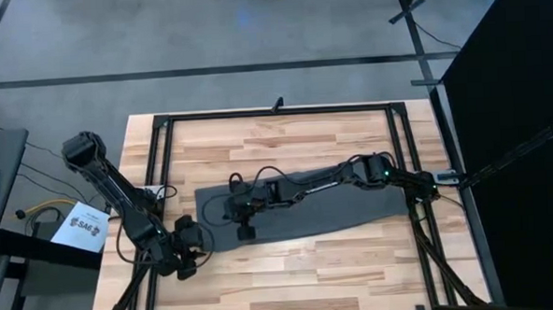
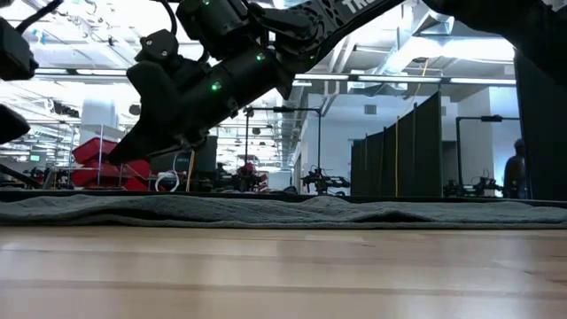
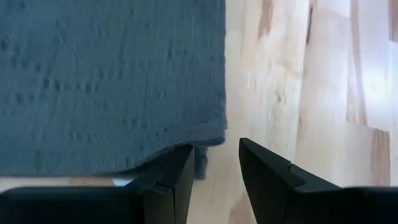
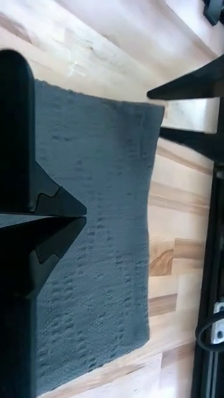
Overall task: Roll towel
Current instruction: Roll the gray towel
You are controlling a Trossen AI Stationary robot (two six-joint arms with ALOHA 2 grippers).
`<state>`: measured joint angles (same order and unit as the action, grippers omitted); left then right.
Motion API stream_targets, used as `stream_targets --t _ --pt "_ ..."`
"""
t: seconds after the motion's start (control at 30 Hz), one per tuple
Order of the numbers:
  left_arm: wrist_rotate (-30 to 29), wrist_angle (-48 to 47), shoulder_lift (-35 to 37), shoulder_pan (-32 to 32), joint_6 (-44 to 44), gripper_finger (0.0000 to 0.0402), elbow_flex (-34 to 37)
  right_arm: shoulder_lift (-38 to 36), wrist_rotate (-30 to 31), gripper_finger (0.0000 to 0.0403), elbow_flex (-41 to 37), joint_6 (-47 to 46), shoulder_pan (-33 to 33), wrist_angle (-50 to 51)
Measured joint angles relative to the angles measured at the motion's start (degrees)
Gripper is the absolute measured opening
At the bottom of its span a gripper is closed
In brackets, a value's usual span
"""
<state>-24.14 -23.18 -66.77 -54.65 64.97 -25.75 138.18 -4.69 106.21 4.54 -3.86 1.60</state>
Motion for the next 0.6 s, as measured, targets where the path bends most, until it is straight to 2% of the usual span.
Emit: stream_targets --t 0.17,0.27,0.47,0.6 --pt "0.2 0.0 -2.3 0.0 1.4 0.0114 0.0 4.2 -0.1 0.0 0.1 -0.2 -0.2 -8.3" --pt "0.2 -0.2 -4.7 0.0 2.1 0.0114 0.0 6.1 -0.1 0.0 0.0 -0.9 -0.1 -9.5" --pt "-1.1 1.0 -9.8 0.0 3.0 0.0114 -0.3 6.4 -0.2 0.0 0.7 -2.6 0.4 -15.4" --pt "-1.2 1.6 -10.0 0.0 3.0 0.0114 -0.2 6.7 -0.2 0.0 0.5 -2.8 0.8 -15.6"
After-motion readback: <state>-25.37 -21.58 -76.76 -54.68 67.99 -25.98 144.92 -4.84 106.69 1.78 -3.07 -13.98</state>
